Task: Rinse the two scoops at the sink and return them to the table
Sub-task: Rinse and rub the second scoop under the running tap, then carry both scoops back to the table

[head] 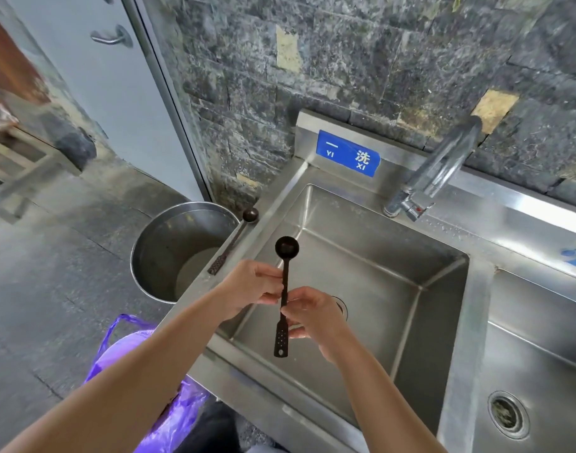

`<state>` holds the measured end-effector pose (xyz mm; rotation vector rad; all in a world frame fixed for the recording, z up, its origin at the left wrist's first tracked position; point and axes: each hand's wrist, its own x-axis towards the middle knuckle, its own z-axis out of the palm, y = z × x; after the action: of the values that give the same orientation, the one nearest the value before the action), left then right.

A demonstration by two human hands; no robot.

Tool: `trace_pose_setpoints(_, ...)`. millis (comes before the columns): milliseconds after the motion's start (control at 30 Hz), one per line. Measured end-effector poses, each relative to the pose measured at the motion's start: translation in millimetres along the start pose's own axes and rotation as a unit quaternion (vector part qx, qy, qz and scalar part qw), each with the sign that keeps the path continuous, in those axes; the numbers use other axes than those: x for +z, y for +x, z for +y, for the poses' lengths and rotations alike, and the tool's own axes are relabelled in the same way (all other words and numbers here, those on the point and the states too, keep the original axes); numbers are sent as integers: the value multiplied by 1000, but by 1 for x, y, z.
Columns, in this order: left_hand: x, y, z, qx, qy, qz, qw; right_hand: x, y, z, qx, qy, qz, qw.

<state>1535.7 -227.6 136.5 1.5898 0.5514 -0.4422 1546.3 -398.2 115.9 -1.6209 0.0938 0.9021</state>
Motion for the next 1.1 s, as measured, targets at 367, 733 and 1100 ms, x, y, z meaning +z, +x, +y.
trace_pose_setpoints(367, -119, 81, -12, 17, 130, 165, 978, 79, 54, -32, 56, 76, 129, 987)
trace_pose_setpoints(733, -132, 154, -46, 1, 277, 151, 949, 91, 76, -15, 99, 85, 223, 966)
trace_pose_setpoints(1100, -107, 143, -41, -65, 188, 18, 980, 70, 48, 1, 87, 124, 254, 955)
